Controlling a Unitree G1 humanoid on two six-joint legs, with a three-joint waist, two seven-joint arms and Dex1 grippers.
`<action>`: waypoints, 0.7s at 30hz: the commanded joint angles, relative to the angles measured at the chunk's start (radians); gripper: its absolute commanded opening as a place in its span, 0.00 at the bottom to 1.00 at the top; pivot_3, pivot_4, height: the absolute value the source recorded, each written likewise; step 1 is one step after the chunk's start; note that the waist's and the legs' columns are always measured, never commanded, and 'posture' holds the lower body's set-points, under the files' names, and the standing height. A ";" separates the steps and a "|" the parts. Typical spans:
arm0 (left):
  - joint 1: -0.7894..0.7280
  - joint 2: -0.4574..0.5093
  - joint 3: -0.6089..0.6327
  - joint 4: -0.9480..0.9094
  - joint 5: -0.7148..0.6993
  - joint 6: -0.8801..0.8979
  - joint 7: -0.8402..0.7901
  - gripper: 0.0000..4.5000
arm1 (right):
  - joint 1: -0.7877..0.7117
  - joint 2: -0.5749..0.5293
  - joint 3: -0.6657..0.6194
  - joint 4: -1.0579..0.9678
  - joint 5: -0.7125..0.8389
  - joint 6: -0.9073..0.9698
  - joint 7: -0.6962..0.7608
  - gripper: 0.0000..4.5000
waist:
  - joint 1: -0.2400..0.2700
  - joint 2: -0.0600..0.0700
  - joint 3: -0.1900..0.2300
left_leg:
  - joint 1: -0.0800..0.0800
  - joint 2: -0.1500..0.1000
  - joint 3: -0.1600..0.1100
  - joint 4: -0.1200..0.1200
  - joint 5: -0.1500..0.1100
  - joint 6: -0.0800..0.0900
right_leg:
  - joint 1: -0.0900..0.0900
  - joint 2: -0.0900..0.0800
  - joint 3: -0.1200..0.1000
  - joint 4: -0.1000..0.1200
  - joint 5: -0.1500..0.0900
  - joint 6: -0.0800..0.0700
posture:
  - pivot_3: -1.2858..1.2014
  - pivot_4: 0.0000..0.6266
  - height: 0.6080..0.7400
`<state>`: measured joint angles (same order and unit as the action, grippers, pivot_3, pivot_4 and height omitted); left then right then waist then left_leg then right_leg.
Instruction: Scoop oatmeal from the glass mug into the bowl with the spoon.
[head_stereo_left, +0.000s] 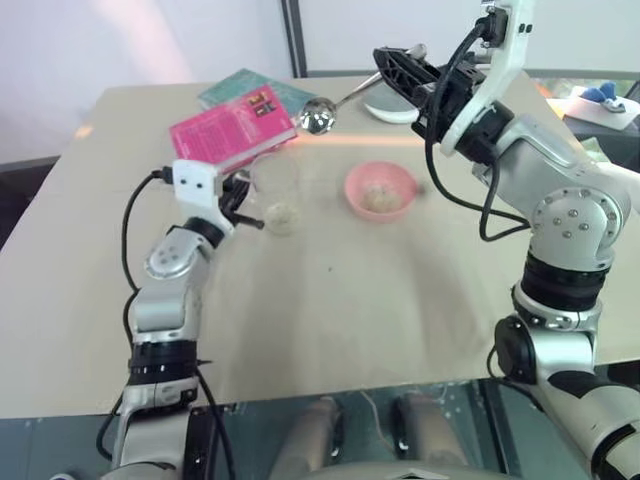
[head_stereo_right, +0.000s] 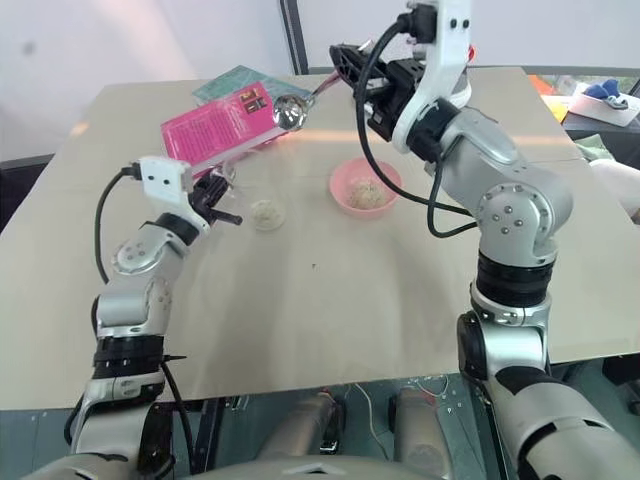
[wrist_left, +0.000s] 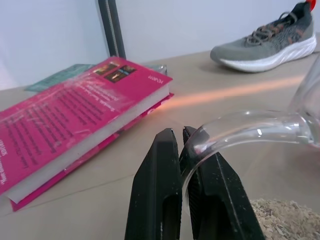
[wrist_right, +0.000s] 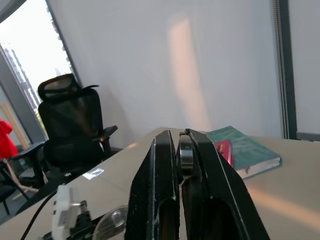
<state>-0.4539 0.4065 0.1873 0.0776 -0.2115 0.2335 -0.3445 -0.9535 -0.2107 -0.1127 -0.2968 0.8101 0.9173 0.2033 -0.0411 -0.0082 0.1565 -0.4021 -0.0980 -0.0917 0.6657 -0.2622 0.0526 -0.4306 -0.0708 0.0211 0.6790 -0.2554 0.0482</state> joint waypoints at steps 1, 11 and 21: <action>-0.039 -0.002 -0.004 -0.005 0.025 -0.047 0.020 0.01 | -0.016 -0.011 0.048 -0.034 -0.029 -0.029 0.037 0.00 | -0.001 0.000 0.000 | 0.000 0.000 0.000 0.000 0.000 0.000 | 0.000 0.000 0.000 0.000 0.000 0.000 | 0.52 0.24 1.00; -0.065 -0.043 -0.003 -0.016 0.031 -0.058 0.058 0.01 | 0.003 -0.068 0.241 -0.001 -0.233 -0.096 0.120 0.00 | 0.002 0.000 0.000 | -0.001 0.000 0.000 0.001 0.000 0.000 | 0.000 0.000 0.000 0.000 0.000 0.000 | 0.52 0.24 1.00; -0.054 -0.073 -0.021 -0.040 0.061 -0.097 0.076 0.01 | 0.010 -0.040 0.431 0.114 -0.422 -0.185 0.206 0.00 | 0.001 0.000 0.000 | -0.001 0.000 0.000 0.001 0.000 0.000 | 0.000 0.000 -0.001 0.000 0.000 0.000 | 0.52 0.24 1.00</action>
<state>-0.4932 0.3323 0.1545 0.1022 -0.1527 0.1786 -0.2883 -0.9380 -0.2574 0.3171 -0.1771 0.4169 0.7576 0.3959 -0.0399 -0.0086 0.1563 -0.4033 -0.0980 -0.0921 0.6670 -0.2622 0.0525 -0.4310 -0.0710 0.0205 0.6790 -0.2553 0.0482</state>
